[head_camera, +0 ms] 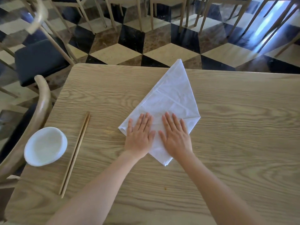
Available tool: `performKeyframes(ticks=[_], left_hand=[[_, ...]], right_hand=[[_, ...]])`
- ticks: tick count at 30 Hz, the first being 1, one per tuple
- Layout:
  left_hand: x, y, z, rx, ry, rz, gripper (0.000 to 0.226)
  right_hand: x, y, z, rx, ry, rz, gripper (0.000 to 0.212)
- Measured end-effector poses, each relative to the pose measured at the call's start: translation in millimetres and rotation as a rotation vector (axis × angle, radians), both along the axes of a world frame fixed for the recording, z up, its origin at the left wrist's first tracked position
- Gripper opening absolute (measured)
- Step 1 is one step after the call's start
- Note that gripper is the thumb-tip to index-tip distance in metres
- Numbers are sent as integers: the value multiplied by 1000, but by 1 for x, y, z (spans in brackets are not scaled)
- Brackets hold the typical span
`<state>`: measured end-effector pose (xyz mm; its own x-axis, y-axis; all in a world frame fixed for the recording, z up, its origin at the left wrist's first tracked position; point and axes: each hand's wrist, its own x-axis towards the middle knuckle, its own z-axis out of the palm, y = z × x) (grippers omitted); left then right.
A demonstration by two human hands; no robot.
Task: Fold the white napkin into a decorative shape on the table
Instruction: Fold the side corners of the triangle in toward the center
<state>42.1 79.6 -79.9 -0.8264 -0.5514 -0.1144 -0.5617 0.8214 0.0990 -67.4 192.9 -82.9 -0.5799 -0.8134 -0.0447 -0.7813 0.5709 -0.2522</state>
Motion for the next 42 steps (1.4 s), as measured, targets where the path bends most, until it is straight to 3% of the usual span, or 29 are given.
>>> performKeyframes(ticks=[10, 14, 17, 20, 24, 33, 36, 42], left_hand=[[32, -28, 0, 12, 52, -27, 67], [32, -26, 1, 22, 66, -19, 66], [31, -24, -1, 16, 73, -18, 65], [30, -23, -5, -15, 80, 0, 65], [30, -23, -5, 14, 78, 0, 67], [46, 25, -2, 26, 69, 208, 77], [50, 45, 1, 26, 74, 263, 75], [53, 88, 6, -2, 62, 130, 60]], right_hand=[[-43, 21, 3, 80, 13, -145, 65], [-74, 36, 12, 201, -41, -253, 58], [-55, 32, 23, 169, -18, -288, 62], [26, 31, 26, 38, 79, -125, 65], [96, 47, 11, 9, 8, -17, 55], [54, 83, 3, -300, 134, 154, 34], [45, 99, 6, -302, 168, 200, 25], [6, 140, 12, -281, 137, 202, 20]])
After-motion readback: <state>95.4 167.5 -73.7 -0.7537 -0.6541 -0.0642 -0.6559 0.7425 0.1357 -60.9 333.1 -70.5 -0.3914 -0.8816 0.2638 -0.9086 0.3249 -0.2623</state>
